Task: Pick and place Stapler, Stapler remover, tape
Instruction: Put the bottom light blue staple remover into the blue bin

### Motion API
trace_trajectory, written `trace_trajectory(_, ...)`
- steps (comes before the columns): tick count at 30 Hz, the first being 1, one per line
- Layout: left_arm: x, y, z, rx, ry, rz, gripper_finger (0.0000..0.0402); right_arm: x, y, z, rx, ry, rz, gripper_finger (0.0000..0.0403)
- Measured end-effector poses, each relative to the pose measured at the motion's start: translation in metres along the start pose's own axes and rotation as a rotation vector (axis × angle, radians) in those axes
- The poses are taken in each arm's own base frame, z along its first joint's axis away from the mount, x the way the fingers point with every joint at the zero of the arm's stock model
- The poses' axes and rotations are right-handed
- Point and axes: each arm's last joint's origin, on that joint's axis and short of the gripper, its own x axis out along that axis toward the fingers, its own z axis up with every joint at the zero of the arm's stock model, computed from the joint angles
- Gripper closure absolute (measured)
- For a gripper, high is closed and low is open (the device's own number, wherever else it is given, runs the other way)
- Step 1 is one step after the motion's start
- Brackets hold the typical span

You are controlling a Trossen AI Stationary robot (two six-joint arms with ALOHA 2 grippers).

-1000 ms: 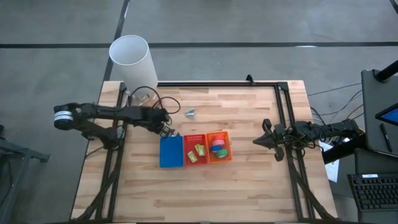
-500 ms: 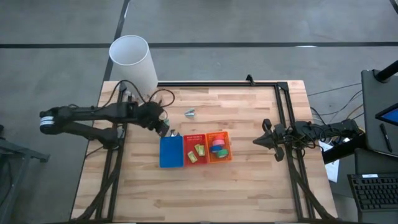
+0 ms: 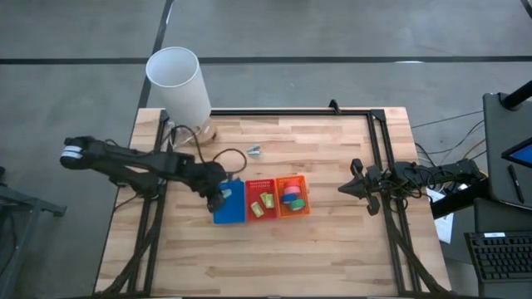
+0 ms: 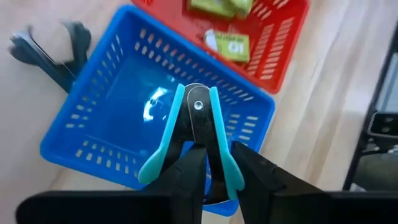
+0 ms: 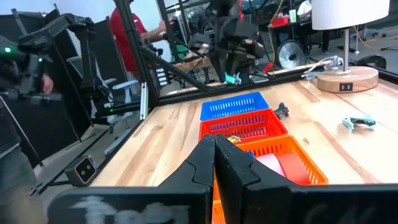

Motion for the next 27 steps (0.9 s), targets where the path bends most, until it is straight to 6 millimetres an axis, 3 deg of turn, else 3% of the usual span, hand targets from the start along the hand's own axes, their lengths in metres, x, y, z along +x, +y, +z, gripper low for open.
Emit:
trace_trajectory(12,0.03,0.002,0.002,-0.001,0.097,0.047,0.0321,0.0,0.0,0.0,0.0,0.001,0.0,0.0394)
trace_trajectory(22,0.029,0.004,0.008,-0.058,0.083,0.025,0.0221,0.0,0.0,0.0,0.0,0.0,0.0,0.0394)
trace_trajectory(27,0.021,-0.011,0.022,-0.004,0.065,-0.255,0.02,0.0,0.0,0.0,0.0,0.0,0.0,0.0394)
